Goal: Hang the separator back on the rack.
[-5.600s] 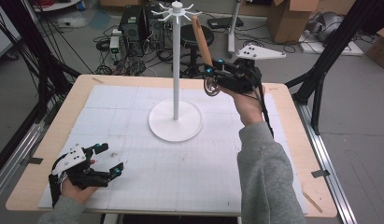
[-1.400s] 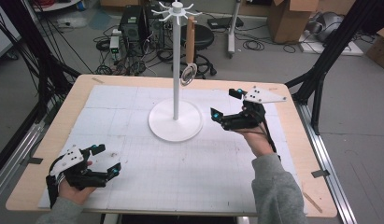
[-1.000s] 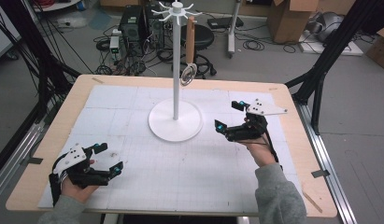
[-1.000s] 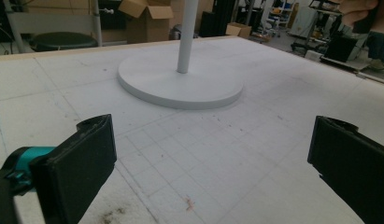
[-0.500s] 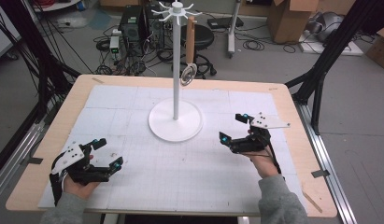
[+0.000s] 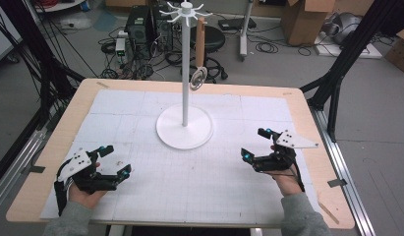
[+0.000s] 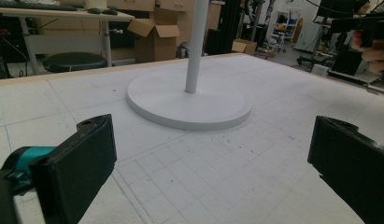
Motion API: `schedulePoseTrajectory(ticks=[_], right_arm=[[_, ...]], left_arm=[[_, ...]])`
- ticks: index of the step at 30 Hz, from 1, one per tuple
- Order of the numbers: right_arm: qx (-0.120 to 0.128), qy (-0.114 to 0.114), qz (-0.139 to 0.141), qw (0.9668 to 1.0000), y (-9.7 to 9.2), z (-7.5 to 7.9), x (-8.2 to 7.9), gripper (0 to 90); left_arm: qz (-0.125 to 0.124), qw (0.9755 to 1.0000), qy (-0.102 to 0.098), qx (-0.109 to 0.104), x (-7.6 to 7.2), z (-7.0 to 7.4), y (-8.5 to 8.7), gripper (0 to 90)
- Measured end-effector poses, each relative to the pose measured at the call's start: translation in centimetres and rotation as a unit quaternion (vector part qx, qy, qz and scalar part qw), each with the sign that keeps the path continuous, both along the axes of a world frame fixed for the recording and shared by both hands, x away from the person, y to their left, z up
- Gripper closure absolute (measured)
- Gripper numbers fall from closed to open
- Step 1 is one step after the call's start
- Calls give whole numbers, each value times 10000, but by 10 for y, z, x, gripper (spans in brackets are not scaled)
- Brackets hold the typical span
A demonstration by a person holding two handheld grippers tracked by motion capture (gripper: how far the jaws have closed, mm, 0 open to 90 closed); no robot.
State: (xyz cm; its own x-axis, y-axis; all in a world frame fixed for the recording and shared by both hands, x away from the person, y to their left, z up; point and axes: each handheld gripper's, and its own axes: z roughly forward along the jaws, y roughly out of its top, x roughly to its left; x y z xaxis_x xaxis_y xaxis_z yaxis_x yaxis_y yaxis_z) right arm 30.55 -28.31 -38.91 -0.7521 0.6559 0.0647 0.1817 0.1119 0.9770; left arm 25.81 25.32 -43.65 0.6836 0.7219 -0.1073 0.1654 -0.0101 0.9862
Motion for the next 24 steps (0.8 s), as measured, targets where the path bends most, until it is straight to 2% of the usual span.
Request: schedulePoseTrajectory(ticks=[7,14,20,24], right_arm=[[-162,-25,-126,9998,-14,-10,-12,5],[4,26,-248,9997,-36,-18,-21,4],[-22,95,-395,9992,-53,-25,-28,5],[-55,153,-473,9987,-58,-28,-29,5]], left_arm=[[-75,9999,71,18,2,-1,-1,17],[-76,9999,84,88,2,-1,-1,17],[-79,9998,90,138,2,-2,-2,17],[-79,9998,112,156,2,-2,-3,17]])
